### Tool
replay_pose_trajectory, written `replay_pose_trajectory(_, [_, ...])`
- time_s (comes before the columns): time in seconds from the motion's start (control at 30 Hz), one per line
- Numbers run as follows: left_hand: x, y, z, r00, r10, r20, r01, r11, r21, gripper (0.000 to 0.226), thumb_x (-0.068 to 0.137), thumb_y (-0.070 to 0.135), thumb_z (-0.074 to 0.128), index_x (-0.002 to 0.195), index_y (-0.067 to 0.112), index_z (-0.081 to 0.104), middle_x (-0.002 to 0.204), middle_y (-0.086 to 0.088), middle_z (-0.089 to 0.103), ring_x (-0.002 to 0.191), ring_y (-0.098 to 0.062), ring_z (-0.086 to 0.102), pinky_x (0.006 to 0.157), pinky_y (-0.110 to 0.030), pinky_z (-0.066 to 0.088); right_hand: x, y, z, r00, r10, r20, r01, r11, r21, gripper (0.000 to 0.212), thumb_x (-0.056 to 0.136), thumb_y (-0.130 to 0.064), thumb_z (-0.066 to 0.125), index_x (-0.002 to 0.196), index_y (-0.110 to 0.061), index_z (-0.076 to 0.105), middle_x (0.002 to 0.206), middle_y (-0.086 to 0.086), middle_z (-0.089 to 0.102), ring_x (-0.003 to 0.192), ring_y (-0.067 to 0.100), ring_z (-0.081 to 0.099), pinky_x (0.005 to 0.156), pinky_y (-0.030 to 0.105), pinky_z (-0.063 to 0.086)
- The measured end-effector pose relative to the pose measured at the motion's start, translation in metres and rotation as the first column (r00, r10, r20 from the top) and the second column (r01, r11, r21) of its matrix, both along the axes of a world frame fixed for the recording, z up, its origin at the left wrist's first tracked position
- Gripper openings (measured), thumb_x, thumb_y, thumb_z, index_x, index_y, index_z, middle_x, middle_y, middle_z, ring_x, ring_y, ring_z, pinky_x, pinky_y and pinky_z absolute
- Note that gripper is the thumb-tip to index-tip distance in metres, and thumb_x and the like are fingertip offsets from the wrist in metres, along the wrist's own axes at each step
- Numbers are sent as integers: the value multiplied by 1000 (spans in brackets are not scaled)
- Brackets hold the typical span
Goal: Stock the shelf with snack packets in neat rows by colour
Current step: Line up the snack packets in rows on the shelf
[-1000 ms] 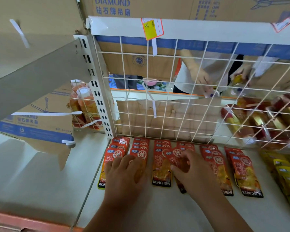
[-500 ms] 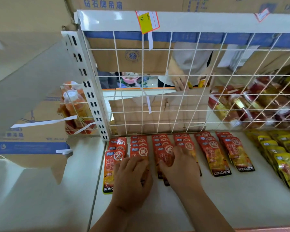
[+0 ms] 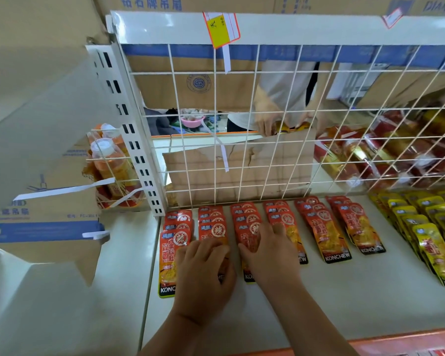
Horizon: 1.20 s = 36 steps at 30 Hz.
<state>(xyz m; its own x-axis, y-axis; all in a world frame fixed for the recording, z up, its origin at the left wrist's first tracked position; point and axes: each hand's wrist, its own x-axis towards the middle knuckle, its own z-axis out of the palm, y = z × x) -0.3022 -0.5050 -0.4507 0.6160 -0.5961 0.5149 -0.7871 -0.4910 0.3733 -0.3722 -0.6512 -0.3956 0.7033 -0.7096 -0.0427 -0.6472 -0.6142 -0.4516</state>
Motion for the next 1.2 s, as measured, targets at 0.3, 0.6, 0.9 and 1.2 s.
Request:
replay_pose_trajectory(0.3, [0, -1, -1, 1000, 7, 15, -7, 1000, 1, 30, 89, 47, 58, 102, 22, 71, 109, 6, 68, 100, -20, 62, 88, -44, 48, 1, -3, -2, 1000, 23, 7, -23, 1000, 4, 69, 84, -64, 66, 137, -25, 45, 138, 3, 45, 119, 26, 55, 95, 40, 54])
replay_pose_trajectory(0.6, [1, -1, -1, 1000, 18, 26, -18, 1000, 24, 36, 88, 48, 57, 105, 21, 72, 111, 5, 69, 102, -22, 63, 89, -46, 50, -11, -15, 5, 992, 30, 120, -33, 999, 29, 49, 85, -61, 64, 117, -25, 56, 114, -4, 50, 102, 20, 58, 78, 32, 49])
replay_pose_trajectory(0.9, [-18, -7, 14, 987, 92, 134, -87, 995, -45, 28, 88, 39, 62, 102, 17, 74, 108, 3, 68, 99, -23, 62, 89, -37, 38, -27, -38, 32, 934, 241, 263, -250, 968, 1, 33, 87, -49, 66, 103, -22, 57, 96, -6, 50, 87, 17, 53, 73, 32, 44])
replay_pose_trajectory(1.2, [-44, -32, 147, 940, 341, 10, -335, 929, -160, 44, 88, 45, 59, 130, 31, 61, 132, 4, 59, 124, -21, 51, 103, -41, 40, -35, -48, 136, 722, 490, 488, -522, 849, -80, 27, 90, -40, 67, 114, -31, 59, 104, -19, 55, 91, -1, 53, 82, 27, 48])
